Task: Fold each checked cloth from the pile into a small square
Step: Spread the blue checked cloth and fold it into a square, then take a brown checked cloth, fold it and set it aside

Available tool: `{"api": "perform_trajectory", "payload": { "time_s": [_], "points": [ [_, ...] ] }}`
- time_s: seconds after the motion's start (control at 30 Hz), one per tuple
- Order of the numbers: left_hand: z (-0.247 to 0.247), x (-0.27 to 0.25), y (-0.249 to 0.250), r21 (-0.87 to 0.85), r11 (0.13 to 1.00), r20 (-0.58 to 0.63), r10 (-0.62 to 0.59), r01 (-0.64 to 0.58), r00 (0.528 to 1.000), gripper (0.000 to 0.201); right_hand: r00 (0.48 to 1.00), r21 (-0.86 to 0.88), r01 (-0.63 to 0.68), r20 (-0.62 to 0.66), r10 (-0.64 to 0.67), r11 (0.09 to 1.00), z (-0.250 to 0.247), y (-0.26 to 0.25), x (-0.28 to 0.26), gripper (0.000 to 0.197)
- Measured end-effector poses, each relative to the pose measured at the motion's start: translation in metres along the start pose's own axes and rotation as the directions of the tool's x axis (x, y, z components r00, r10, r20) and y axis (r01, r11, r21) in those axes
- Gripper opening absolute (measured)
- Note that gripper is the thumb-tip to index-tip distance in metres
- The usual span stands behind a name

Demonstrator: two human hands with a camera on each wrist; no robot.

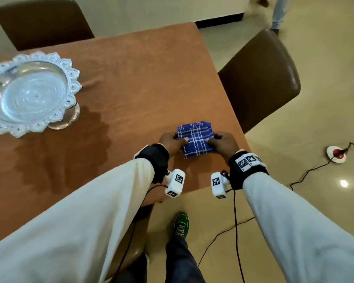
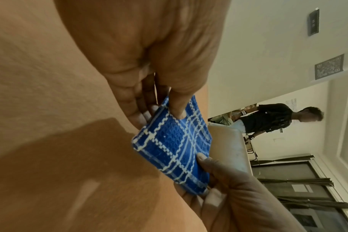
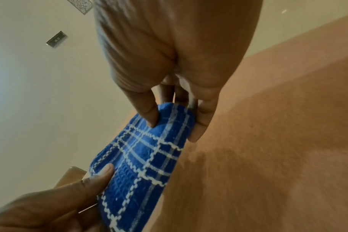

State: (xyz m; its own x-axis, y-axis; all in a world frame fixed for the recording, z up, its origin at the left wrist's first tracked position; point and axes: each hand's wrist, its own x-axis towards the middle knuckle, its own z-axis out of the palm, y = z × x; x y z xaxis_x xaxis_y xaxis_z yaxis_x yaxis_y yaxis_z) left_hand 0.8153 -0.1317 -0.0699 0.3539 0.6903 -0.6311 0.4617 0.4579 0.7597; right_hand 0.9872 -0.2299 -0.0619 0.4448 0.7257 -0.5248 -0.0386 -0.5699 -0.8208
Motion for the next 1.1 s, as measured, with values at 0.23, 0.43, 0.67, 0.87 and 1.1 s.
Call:
{"api": "perform_trajectory", "payload": {
  "time_s": [0.23,0.43,0.67,0.87,1.1],
  "points": [
    [0.034,0.047,0.012,0.009,0.999,-0.062,0.032,-0.032,0.998,0.027,0.994,-0.083,0.08,-0.073,-0.086,0.993,-0.032,0.004,0.049,0.013],
    [0.054,0.075,0.003,0.037,0.998,-0.079,0.059,-0.056,0.995,0.019,0.979,-0.084,0.083,-0.179,-0.097,0.993,-0.041,0.018,0.065,0.022],
    [0.06,0.067,0.006,0.096,0.99,-0.166,0.115,-0.1,0.979,0.026,0.957,-0.186,0.074,-0.264,-0.122,0.98,-0.031,0.021,0.069,0.021],
    [0.003,0.02,0.006,0.328,0.941,-0.141,0.141,-0.088,0.98,0.039,0.899,-0.556,-0.028,-0.377,-0.223,0.83,-0.006,0.007,0.022,0.046],
    [-0.174,-0.087,-0.071,0.399,0.913,-0.222,0.01,0.081,0.975,0.023,0.913,-0.714,0.407,0.294,-0.284,0.57,0.156,-0.02,-0.049,0.035]
  ]
}}
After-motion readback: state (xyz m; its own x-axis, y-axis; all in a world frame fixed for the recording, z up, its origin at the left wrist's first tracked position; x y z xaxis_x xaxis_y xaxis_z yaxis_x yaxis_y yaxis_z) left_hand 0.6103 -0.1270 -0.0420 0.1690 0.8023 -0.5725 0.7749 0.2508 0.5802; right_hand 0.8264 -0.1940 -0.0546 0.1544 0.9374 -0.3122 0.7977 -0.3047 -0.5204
